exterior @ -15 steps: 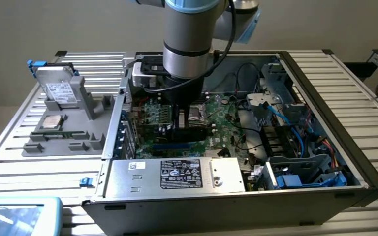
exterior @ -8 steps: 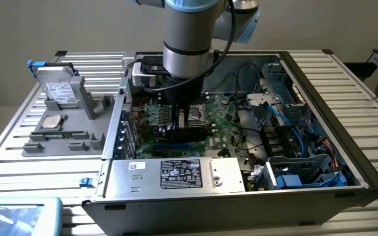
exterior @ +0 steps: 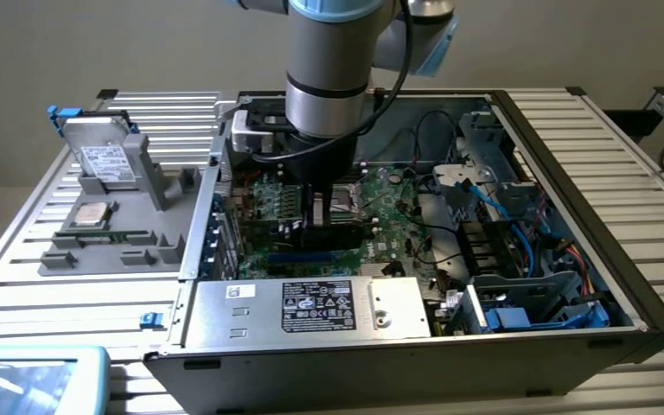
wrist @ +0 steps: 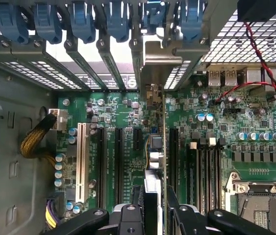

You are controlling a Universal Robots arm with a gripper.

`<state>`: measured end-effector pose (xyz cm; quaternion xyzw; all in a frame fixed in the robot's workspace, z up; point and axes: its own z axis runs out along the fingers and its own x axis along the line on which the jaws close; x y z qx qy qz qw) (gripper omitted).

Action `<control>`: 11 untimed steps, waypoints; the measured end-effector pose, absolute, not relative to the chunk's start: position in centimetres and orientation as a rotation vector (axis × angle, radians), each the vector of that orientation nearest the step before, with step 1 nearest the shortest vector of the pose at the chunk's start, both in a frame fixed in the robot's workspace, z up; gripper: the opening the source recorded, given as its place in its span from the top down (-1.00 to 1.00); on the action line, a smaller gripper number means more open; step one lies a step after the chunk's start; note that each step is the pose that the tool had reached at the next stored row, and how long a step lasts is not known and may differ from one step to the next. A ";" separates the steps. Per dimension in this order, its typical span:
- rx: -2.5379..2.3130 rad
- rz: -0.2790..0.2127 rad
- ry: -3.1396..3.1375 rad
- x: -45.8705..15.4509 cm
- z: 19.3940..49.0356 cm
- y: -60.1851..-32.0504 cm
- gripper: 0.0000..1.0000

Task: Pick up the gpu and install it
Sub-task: 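Insert the gpu into the slot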

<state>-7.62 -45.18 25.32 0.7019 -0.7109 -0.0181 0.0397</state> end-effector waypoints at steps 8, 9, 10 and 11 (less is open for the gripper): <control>2.151 -0.056 -2.178 -7.8 25.2 -44.9 0.44; 2.151 -0.055 -2.178 -7.8 25.2 -44.9 0.44; 2.151 -0.055 -2.178 -7.8 25.2 -44.9 0.44; 2.151 -0.055 -2.178 -7.9 25.2 -44.9 0.44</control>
